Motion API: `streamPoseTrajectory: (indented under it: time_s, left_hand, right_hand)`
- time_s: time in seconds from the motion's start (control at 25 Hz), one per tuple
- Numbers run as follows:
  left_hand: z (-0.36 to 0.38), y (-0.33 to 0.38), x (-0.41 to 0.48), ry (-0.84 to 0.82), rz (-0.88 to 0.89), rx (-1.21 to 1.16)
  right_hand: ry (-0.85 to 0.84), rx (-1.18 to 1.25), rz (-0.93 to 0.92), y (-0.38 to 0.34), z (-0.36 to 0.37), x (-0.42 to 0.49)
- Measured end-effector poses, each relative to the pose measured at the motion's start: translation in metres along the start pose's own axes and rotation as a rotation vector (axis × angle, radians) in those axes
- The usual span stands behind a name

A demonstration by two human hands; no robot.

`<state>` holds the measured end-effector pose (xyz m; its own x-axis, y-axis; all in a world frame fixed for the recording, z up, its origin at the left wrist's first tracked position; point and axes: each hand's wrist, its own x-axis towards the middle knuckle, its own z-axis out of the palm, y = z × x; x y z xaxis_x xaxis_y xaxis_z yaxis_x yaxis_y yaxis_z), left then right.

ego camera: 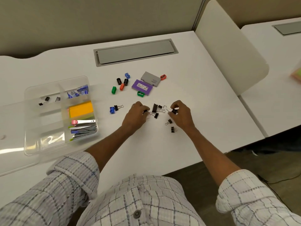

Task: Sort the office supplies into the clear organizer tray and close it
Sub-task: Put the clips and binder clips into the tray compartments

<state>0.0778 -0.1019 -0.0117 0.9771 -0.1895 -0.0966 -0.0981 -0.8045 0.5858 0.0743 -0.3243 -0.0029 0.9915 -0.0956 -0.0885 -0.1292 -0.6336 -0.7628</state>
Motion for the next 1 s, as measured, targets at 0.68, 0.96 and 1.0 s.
streamPoseTrajectory:
  time_s: [0.68,0.96,1.0]
  left_hand:
    - [0.007,0.035,0.058,-0.113,-0.133,-0.102]
    - [-0.012,0.013,0.039,0.006,-0.24,-0.329]
    - [-0.016,0.009,0.035,0.035,-0.257,-0.37]
  right_hand:
    - [-0.005,0.344,0.24,0.008,-0.024,-0.02]
    - [-0.046,0.399,0.282,-0.01,-0.002,-0.012]
    - [-0.057,0.402,0.28,-0.015,0.002,-0.011]
